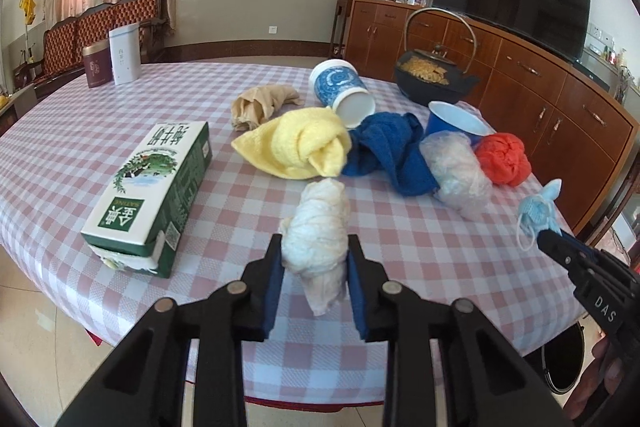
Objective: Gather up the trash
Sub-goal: 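Grasp the blue face mask with the right tool while the left tool grasps the white tissue, then carry the mask with the right tool while the left tool carries the tissue to the bucket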
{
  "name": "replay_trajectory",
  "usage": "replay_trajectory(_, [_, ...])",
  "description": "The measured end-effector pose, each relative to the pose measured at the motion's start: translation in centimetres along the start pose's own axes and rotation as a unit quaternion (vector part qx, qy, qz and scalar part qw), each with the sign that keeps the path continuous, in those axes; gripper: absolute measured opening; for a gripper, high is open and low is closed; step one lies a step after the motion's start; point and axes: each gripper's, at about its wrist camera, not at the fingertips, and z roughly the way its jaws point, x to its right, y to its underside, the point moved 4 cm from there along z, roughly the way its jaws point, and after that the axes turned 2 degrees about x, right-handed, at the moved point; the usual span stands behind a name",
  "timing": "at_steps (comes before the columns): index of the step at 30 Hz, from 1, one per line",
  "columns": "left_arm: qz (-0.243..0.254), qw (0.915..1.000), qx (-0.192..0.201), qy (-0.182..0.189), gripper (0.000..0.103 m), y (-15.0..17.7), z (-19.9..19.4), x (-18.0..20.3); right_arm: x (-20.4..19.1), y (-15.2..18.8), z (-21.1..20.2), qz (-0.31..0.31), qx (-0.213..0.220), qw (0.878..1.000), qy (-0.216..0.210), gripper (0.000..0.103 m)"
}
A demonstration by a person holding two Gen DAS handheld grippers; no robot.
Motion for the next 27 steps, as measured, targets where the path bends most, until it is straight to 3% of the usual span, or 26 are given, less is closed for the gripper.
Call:
replay_trajectory(14, [0.073,0.9924,0.002,0.099,0.031,1.3,-4.0,12.6,9.4,1.8,-10.1,0.042,0.035,0.996,0.068,0.018])
replay_trajectory(27, [0.16,0.9655,-0.014,0.205,0.031,4.2,-5.9,25.7,20.7,6.6,-18.5,0.115,0.044,0.978,0.167,0.018])
